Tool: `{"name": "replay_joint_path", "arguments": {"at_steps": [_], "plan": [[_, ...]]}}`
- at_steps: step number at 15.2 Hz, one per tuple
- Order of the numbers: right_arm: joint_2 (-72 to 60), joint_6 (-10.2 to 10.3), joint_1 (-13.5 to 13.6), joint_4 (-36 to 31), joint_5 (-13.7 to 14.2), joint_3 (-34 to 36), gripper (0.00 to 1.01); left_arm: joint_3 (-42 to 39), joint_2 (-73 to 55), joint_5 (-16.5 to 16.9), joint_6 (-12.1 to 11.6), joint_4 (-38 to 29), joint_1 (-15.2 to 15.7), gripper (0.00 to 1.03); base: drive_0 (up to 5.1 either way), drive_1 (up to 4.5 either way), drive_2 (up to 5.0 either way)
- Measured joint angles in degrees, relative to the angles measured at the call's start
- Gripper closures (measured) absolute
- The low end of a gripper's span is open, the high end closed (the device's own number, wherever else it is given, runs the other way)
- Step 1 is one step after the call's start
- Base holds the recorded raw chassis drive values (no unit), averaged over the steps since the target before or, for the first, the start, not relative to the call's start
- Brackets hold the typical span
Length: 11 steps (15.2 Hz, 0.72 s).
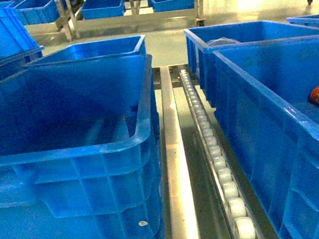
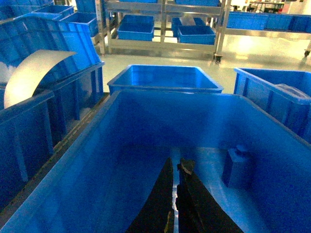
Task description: Sort blue parts and orange caps into right shelf containers
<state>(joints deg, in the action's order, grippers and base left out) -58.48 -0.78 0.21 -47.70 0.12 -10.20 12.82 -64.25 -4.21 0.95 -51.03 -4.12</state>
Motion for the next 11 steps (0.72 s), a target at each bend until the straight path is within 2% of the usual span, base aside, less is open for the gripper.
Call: {"name": "replay_joint_path", "arguments": {"at_steps": [1,2,4,5,6,11], "plan": [[3.3,0.0,0.0,1.38,0.0,1.95,1.0,-2.36,3.39,3.3,-0.02,1.22,2.43,1.01,0.0,0.0,0.0],[6.19,0.0,0.0,2.95,0.02,3.43,1.0,-4.15,6.19,3.56,-0.07,2.51,4.26,1.01,0.0,0.0,0.0],[12.31,0.02,0.0,6.43,0.02,5.68,1.0,-6.97,12.52,4.22,-0.09,5.79,4.09,1.01,0.0,0.0,0.0],[14.23,0.02,0.0,5.97,0.02,7.23,1.0,-8.13,15.8,4.17,-0.09,7.91,4.09,1.01,0.0,0.0,0.0],[15.12,0.04,0.0,6.34,0.0,8.96,1.0,-10.49,16.15,4.2,-0.11,4.7,4.11,1.01,0.0,0.0,0.0],[30.95,0.13,0.0,20.28,-0.02,9.46,1.0,-12.2,32.2,4.2,-0.11,19.69,4.11,1.01,0.0,0.0,0.0]]}}
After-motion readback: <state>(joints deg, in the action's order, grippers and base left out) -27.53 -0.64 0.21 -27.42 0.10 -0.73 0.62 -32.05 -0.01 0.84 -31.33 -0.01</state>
